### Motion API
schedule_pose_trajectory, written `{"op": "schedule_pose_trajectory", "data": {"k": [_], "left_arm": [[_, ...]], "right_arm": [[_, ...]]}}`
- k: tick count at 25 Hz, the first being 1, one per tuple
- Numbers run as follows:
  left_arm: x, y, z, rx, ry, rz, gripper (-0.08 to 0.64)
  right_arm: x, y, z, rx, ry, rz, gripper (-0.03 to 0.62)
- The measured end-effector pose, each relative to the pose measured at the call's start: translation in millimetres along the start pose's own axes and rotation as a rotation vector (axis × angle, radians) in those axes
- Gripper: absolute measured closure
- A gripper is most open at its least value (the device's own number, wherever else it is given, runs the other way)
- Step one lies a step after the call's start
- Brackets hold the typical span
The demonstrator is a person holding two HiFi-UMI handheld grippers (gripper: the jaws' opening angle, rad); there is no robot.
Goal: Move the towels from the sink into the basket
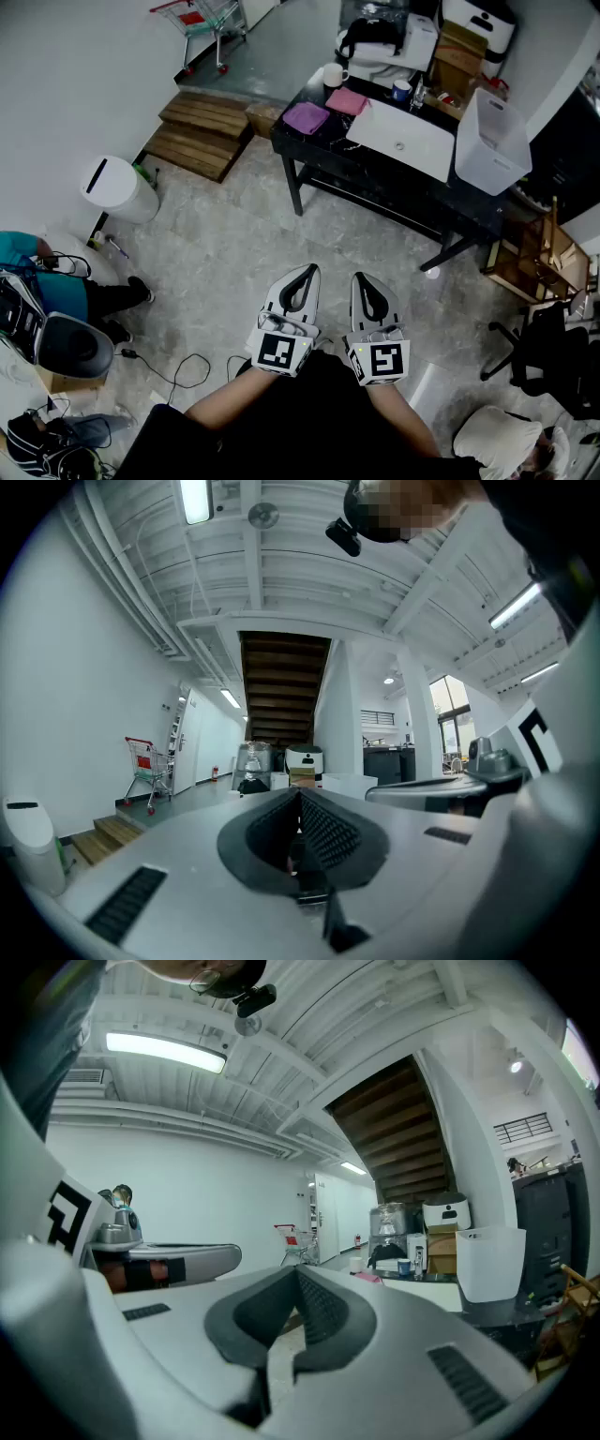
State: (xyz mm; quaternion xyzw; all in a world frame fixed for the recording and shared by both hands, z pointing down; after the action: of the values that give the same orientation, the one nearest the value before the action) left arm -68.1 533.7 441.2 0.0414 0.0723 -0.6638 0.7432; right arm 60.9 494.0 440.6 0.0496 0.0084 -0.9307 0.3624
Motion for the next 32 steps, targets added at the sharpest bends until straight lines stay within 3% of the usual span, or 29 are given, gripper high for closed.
{"op": "schedule_pose_trajectory", "data": {"k": [7,11,16,22,32], "left_arm": [[28,-26,5,-0.021,-0.015,-0.001,0.555],[57,-41,20,-0.072,-0.045,0.064,0.555],[91,-70,30,-0.068,-0.041,0.107,0.555],[138,-135,37,-0.110,-0.029,0.081,0.555],[207,-268,45,-0.116,-0.037,0.063,0.555]], "right_arm": [[26,15,6,0.019,-0.010,0.040,0.575],[48,27,15,0.033,-0.041,0.092,0.575],[98,26,23,-0.009,-0.045,0.049,0.575],[184,30,27,-0.017,-0.043,0.006,0.575],[308,41,44,-0.001,-0.125,0.060,0.575]]}}
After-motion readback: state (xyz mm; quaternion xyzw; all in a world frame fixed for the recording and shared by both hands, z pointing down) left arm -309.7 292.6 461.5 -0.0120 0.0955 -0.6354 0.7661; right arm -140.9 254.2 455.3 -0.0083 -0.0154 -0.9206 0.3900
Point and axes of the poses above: the fingertips, and each gripper's own axes: x forward along the fingers, y to its right, z out of its underside, the point moved 6 cm from there along -x, backward along the fingers, and after that the axes turned 9 degrees about y, right-handed, at the moved point
